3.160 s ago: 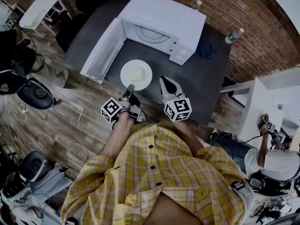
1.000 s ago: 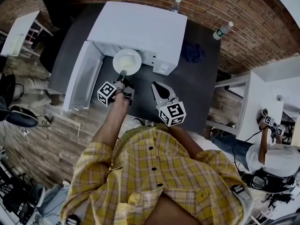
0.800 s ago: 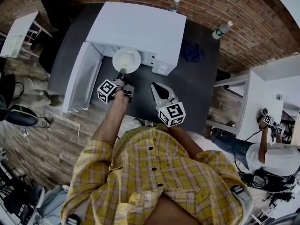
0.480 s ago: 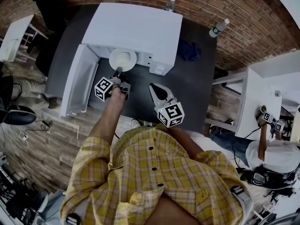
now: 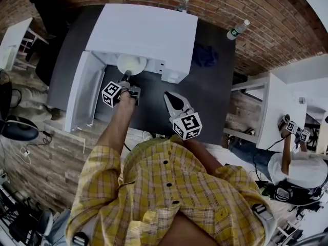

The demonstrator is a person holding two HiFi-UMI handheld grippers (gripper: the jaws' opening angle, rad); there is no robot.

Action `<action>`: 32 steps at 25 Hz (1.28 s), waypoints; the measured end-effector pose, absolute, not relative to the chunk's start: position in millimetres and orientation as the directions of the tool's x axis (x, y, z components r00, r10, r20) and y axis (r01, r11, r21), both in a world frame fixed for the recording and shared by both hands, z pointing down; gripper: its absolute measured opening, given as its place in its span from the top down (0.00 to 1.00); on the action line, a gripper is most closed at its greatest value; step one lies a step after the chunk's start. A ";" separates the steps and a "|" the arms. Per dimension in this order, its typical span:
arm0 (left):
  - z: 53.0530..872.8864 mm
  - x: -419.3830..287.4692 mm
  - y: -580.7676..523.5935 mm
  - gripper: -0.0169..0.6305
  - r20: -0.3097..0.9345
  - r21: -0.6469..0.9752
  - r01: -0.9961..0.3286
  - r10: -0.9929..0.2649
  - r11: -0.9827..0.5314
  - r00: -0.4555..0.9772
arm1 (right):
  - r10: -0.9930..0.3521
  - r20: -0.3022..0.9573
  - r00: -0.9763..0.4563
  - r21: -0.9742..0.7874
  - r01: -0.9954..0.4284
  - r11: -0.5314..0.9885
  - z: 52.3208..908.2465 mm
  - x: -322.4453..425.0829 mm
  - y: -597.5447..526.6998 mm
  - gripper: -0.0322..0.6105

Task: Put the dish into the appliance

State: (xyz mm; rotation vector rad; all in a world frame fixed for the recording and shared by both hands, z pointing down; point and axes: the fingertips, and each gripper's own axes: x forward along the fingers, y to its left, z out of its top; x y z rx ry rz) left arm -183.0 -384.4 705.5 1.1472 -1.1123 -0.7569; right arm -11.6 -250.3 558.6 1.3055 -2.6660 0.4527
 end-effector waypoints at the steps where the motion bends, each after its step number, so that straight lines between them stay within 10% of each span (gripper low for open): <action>1: 706.8 -183.1 -386.6 0.96 0.286 0.958 -0.068 -0.908 0.279 0.306 | -0.749 0.255 -0.612 -0.207 -0.791 0.576 559.1 -10.3 -251.7 0.95; 32: 723.1 -181.2 -415.8 0.91 0.330 0.943 -0.079 -0.884 0.323 0.330 | -0.756 0.271 -0.596 -0.203 -0.803 0.560 563.8 -11.3 -259.4 0.95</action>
